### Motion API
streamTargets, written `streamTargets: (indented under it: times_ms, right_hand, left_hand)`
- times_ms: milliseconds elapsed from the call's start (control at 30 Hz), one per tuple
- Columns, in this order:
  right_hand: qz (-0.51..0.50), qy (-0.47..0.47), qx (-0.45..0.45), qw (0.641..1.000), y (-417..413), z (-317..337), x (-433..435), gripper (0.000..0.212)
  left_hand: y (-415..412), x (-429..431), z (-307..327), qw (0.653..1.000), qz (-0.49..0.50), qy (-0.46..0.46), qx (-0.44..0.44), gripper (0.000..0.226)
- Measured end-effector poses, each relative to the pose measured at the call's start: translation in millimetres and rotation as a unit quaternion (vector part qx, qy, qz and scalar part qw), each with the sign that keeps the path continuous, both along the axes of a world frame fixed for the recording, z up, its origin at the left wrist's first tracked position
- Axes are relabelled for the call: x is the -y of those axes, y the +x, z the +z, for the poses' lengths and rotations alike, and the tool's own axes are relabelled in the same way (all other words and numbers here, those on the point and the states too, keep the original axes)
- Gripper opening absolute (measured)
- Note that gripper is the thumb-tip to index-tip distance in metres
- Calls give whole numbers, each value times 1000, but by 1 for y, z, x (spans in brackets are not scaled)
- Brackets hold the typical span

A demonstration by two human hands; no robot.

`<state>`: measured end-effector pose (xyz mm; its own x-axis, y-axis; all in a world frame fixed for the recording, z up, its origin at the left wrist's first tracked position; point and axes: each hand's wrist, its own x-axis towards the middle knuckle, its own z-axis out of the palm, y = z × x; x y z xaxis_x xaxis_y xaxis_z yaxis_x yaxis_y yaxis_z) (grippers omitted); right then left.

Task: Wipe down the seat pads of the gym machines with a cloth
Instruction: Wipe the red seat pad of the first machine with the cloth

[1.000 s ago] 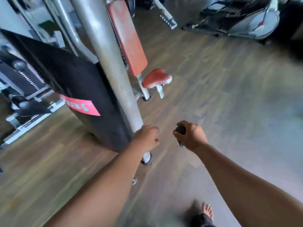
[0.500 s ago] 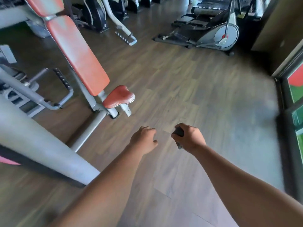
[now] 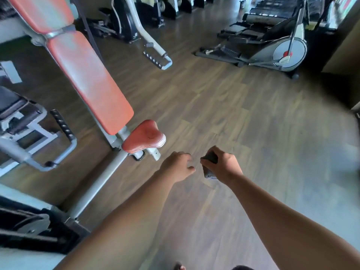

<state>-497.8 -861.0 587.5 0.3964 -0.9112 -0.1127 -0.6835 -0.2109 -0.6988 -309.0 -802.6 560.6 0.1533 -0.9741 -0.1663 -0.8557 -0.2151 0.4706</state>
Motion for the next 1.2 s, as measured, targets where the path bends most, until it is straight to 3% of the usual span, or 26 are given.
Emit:
streamTargets:
  times_ms: [233, 433, 700, 767, 933, 1067, 1200]
  right_hand:
    - [62, 41, 1, 997, 85, -20, 118, 42]
    - [185, 67, -10, 980, 163, -30, 219, 35]
    - [306, 89, 7, 948, 268, -45, 307, 13]
    - [330, 91, -1, 940, 295, -50, 320, 17]
    - [369, 78, -18, 926, 354, -77, 350, 24]
    - [380, 58, -41, 922, 394, -101, 374, 28]
    - [395, 89, -71, 912, 430, -135, 398, 29]
  left_hand:
    - [56, 103, 5, 984, 77, 48, -151, 23]
    - [117, 179, -2, 966, 193, 49, -167, 35]
    - [201, 233, -20, 917, 335, 2, -217, 14]
    - [227, 243, -36, 906, 361, -9, -223, 22]
    - [281, 263, -66, 886, 385, -28, -256, 8]
    - [312, 282, -81, 864, 409, -50, -290, 20]
    - [336, 297, -116, 832, 460, -26, -308, 12]
